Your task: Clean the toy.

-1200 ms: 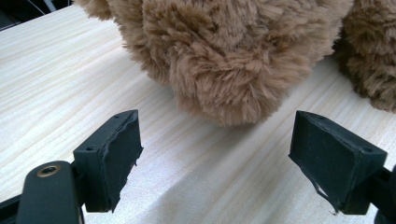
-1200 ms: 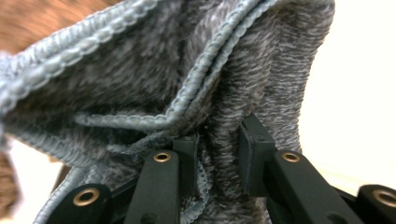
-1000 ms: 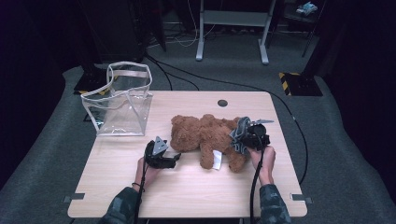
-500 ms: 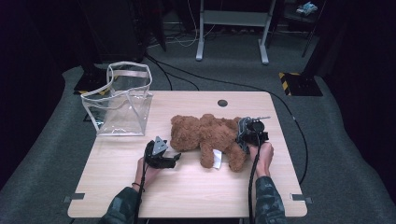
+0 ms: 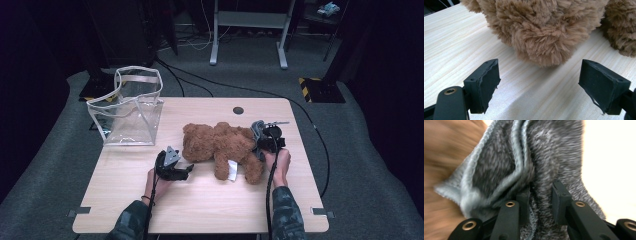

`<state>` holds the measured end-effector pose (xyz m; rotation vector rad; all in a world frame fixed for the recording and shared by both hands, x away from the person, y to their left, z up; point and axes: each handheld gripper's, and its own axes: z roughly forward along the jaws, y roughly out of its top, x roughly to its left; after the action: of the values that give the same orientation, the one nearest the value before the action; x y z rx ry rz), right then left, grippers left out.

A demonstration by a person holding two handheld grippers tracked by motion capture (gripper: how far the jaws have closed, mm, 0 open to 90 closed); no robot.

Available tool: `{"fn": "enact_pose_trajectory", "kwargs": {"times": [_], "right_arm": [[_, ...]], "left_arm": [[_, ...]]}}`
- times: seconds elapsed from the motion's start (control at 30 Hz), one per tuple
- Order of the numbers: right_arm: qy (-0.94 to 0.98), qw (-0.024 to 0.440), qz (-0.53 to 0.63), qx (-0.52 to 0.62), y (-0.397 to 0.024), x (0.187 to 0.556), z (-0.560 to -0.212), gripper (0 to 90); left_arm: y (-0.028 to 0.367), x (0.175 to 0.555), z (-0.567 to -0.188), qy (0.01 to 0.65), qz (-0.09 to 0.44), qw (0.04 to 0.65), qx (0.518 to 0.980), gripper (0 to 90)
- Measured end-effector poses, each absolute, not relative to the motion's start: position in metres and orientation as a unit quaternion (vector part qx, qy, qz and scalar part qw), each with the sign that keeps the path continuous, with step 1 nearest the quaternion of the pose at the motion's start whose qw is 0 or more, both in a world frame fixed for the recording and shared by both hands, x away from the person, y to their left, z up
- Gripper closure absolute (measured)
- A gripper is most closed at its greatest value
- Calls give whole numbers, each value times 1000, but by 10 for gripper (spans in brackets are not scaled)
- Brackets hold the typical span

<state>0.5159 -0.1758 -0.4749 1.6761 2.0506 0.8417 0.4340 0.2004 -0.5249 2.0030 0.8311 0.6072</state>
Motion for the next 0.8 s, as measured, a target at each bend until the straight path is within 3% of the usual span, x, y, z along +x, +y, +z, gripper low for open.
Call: {"fn": "enact_pose_trajectory", "kwargs": {"times": [0.07,0.23,0.57,0.8], "right_arm": [[713,165,286,618,-178,520,-485,713],[705,188,266,630,-190,515,-477,713],[727,177,355,560,-179,458,-434,715],[753,165,316,553,-162,454,-465,722]], "left_arm": [[200,434,-525,333,243,430,803,164],[200,434,-525,334,243,431,802,165],[200,434,-525,331,245,426,806,164],[200,434,-525,333,244,425,806,163]]}}
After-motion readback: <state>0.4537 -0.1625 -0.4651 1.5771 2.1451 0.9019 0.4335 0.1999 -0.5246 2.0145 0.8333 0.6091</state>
